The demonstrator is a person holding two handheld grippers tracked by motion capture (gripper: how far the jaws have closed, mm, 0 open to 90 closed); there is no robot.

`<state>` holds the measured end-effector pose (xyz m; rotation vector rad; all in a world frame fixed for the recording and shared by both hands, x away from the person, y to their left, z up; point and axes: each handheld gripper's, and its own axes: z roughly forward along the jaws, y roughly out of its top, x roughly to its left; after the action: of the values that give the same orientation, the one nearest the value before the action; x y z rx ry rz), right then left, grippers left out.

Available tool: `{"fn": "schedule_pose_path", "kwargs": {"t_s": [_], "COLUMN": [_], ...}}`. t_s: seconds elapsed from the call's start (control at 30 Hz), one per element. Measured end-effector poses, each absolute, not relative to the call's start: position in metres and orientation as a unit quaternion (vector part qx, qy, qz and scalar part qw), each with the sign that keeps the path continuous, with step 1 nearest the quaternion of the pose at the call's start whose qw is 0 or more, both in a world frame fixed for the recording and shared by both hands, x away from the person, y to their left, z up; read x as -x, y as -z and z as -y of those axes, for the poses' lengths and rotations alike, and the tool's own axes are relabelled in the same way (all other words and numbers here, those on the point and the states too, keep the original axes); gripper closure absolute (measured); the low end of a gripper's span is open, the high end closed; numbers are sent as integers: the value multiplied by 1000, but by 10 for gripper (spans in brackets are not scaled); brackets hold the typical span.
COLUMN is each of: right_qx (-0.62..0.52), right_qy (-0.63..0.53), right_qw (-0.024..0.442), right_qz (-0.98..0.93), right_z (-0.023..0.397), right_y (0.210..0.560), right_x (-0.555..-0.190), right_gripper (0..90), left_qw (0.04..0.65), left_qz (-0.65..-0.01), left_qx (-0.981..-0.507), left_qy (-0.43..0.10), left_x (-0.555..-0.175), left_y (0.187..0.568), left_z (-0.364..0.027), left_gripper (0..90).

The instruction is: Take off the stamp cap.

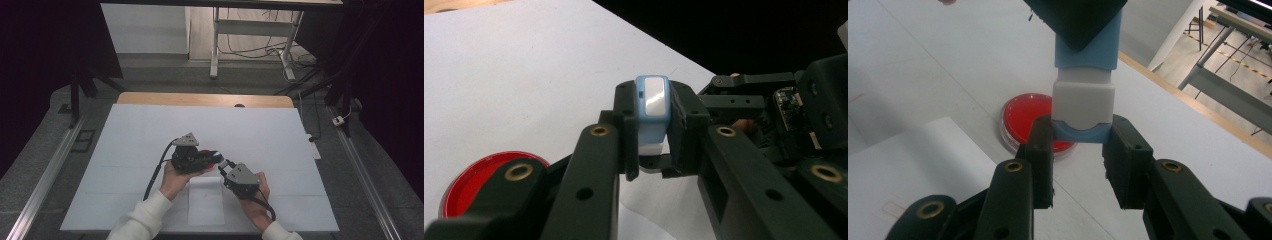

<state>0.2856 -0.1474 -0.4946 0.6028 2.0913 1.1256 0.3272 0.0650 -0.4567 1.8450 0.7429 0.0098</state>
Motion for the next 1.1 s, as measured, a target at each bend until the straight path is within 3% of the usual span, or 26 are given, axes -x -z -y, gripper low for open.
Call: {"fn": "schedule_pose_path", "kwargs": {"t_s": [0.97, 1.03, 1.1], "right_qx": [-207, -204, -210], "right_qy": [-410, -394, -378], "right_qw": [347, 350, 342], "right_qz": [-818, -825, -834], "right_z": [151, 150, 155], "right_y": [493, 494, 503], "right_x": [-286, -287, -289], "right_gripper": [662, 663, 663], "left_qw": [543, 549, 568], "left_qz": [-315, -331, -339], "left_qx": [-779, -766, -748], "left_qy": [-3, -52, -48], "left_x": [-326, -323, -326], "left_y": [458, 452, 444], "left_z": [-62, -68, -87], "left_gripper": [757, 759, 758]}}
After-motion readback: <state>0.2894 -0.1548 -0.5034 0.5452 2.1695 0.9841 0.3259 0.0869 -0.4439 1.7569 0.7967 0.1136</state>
